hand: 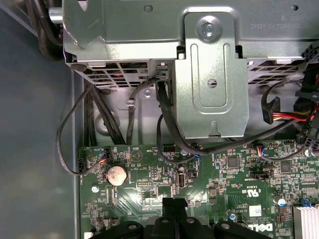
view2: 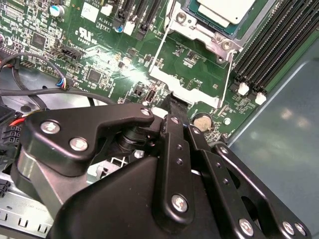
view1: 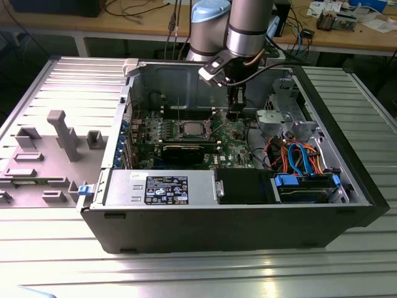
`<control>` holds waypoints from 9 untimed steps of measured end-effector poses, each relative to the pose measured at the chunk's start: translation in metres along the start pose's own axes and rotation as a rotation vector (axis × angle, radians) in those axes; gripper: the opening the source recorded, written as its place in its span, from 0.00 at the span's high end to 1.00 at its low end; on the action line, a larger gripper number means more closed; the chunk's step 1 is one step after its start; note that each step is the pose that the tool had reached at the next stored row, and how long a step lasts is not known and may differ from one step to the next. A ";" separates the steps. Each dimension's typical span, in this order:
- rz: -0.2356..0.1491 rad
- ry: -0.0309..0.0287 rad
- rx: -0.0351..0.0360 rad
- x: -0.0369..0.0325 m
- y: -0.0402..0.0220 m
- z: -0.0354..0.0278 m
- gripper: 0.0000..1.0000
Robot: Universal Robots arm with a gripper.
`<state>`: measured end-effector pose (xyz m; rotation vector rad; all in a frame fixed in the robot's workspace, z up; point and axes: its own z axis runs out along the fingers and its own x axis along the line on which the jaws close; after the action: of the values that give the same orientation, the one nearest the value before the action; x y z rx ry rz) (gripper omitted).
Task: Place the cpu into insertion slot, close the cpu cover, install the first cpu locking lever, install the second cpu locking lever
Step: 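Close the cpu cover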
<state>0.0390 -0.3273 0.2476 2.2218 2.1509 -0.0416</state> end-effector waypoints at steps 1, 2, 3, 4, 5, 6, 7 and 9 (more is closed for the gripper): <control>0.000 0.0000 0.0000 0.0000 -0.0009 0.0000 0.89; 0.000 0.0000 0.0000 -0.0001 -0.0014 0.0000 0.89; 0.000 -0.0001 0.0000 -0.0001 -0.0022 -0.0001 0.89; 0.000 0.0000 0.0000 -0.0001 -0.0023 0.0000 0.89; 0.000 0.0000 0.0000 -0.0001 -0.0024 0.0000 0.89; 0.000 -0.0001 0.0000 -0.0001 -0.0025 -0.0001 0.89; 0.000 0.0000 0.0000 -0.0001 -0.0028 -0.0001 0.89; 0.000 0.0000 -0.0001 -0.0001 -0.0030 -0.0001 0.89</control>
<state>0.0360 -0.3273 0.2476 2.2215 2.1511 -0.0416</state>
